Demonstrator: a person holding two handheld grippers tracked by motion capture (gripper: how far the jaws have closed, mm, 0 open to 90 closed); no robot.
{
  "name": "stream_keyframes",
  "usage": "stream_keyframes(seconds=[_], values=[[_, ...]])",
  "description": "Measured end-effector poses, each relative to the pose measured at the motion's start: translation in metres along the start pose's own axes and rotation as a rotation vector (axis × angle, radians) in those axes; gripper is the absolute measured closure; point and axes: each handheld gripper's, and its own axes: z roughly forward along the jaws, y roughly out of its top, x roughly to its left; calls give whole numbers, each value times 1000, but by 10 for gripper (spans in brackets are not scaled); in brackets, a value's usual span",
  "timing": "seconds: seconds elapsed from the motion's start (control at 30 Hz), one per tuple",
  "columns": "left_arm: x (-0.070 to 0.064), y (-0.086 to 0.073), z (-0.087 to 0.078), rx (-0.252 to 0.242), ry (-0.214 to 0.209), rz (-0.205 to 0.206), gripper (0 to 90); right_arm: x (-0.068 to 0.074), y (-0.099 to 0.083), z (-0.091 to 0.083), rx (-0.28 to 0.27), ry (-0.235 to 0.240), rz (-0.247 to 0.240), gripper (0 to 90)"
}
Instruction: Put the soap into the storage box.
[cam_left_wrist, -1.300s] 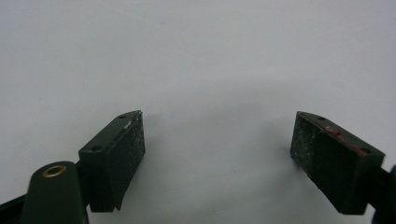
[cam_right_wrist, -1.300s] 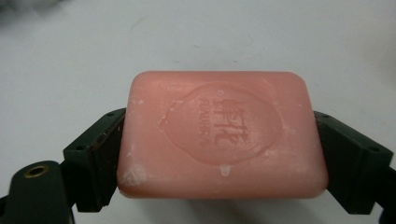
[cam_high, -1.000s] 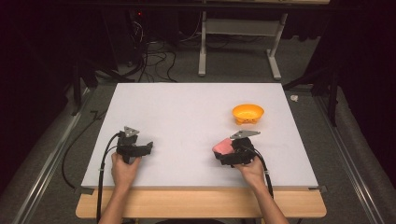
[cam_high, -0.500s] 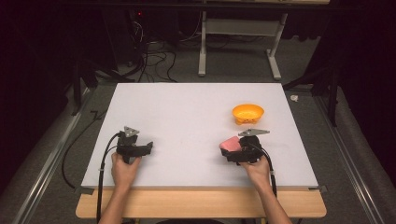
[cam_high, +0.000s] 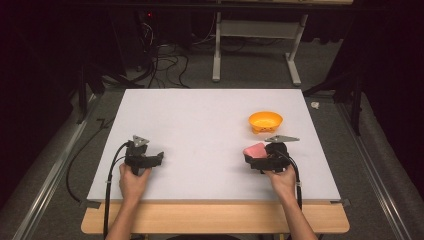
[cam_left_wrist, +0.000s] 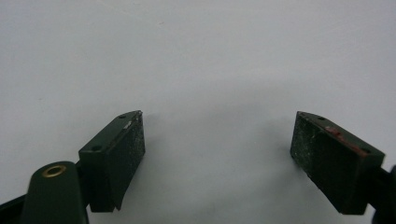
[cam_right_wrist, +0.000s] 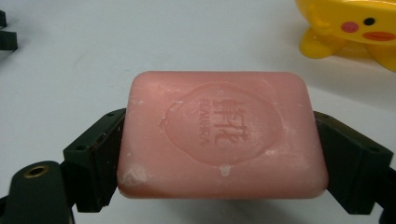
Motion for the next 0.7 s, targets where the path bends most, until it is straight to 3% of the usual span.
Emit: stream_keyframes(seconds=[0.7], values=[[0, 0, 0, 0, 0, 0, 181, -16, 9, -15, -25, -47, 34, 134]])
